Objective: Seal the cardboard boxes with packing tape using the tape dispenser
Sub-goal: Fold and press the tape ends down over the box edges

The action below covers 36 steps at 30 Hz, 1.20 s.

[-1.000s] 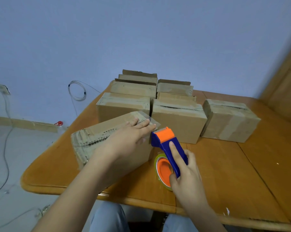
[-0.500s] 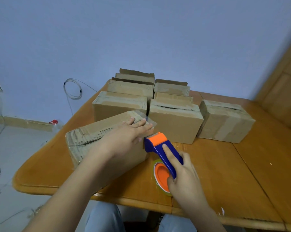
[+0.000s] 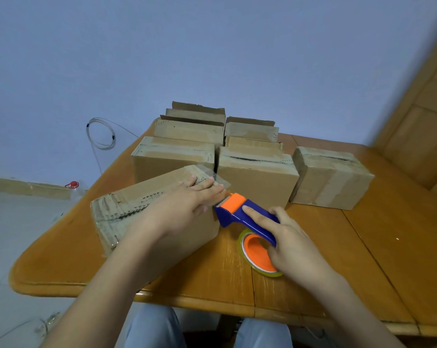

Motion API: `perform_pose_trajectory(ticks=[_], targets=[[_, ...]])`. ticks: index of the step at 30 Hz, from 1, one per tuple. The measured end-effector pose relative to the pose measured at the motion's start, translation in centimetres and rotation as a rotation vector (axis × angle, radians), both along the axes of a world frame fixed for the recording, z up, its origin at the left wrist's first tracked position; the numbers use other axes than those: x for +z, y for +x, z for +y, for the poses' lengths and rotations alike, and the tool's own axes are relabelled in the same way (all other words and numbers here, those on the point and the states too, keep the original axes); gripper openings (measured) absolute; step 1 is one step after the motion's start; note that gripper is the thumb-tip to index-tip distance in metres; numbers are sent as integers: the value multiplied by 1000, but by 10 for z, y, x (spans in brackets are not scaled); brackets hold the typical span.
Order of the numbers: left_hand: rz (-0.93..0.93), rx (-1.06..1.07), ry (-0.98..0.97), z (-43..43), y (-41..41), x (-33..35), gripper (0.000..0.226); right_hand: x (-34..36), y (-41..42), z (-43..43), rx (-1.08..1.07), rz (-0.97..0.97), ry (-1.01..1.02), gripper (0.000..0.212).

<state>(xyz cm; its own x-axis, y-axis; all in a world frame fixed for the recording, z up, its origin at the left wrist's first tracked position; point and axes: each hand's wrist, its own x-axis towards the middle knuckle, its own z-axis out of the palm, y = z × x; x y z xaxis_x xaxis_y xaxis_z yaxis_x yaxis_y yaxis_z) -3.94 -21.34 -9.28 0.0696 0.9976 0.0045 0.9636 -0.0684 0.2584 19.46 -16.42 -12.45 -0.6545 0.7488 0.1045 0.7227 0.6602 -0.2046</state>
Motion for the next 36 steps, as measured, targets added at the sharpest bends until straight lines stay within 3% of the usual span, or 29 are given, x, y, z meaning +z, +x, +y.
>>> perform_pose_trajectory(ticks=[6, 13, 18, 21, 24, 27, 29, 31, 33, 36], targets=[[6, 0, -7, -1, 0, 2, 55, 18, 0, 6, 20, -114, 120, 82], [-46, -12, 19, -1, -4, -2, 57, 35, -5, 3, 99, -379, 243, 69], [-27, -14, 43, 0, -4, -3, 57, 34, 9, 6, -17, -273, 174, 74], [-13, -32, 42, -1, -5, -3, 57, 37, 23, 28, -19, -251, 31, 77], [-7, -66, 22, -2, -11, 0, 59, 26, 39, 58, -31, -104, -274, 70], [-100, -95, -32, -5, -22, 8, 65, 16, 51, 85, -139, 9, -535, 53], [-179, -87, -40, -8, -30, 14, 73, 12, 54, 97, -171, 54, -632, 53], [-221, -71, -55, -12, -31, 22, 80, 10, 59, 105, -163, 95, -685, 56], [-249, -75, -66, -14, -31, 26, 80, 3, 65, 114, -168, 95, -694, 46], [-313, -102, -8, -13, -27, 19, 62, -9, 68, 124, -221, 28, -513, 33]])
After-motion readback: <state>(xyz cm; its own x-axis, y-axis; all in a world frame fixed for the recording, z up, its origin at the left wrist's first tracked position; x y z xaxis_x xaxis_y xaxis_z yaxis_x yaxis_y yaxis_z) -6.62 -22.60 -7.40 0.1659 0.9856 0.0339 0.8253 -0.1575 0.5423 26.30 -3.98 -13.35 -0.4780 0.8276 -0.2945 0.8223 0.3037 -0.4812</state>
